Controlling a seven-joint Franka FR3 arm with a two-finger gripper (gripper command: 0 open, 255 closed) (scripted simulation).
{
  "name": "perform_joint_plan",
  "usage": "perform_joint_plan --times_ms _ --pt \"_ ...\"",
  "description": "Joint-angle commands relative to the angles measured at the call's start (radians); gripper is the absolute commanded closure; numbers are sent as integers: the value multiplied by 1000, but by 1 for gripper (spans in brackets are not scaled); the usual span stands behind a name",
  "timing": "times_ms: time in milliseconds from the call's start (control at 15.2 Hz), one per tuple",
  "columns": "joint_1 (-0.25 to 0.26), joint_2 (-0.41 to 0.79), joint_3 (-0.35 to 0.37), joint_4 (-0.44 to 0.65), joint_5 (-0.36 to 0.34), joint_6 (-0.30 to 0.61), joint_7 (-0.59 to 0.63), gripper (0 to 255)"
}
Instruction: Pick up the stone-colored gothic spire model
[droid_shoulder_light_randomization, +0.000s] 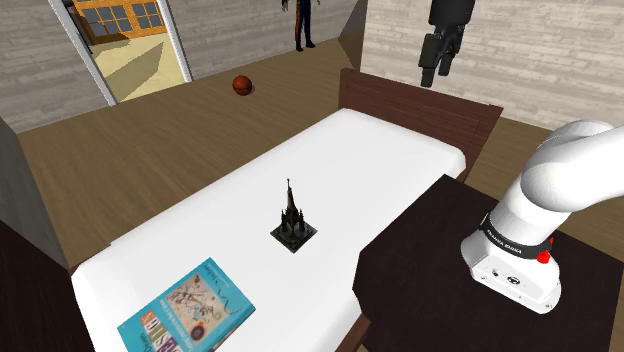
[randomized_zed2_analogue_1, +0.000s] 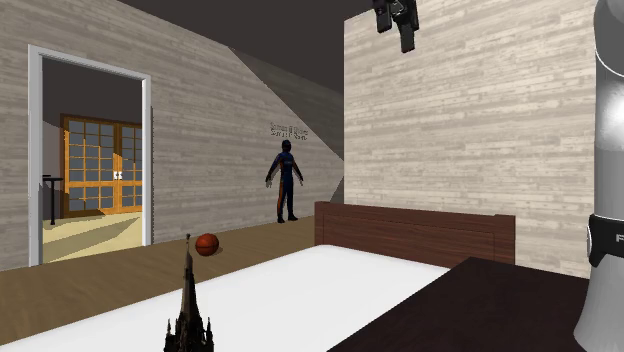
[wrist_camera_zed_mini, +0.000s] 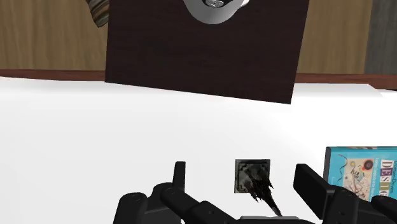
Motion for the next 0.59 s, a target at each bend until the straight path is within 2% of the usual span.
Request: perform_joint_plan --times_ms 0,528 --pt "0 0 0 0 0 0 0 0" --pt "-15 241 105 -7 141 151 259 0"
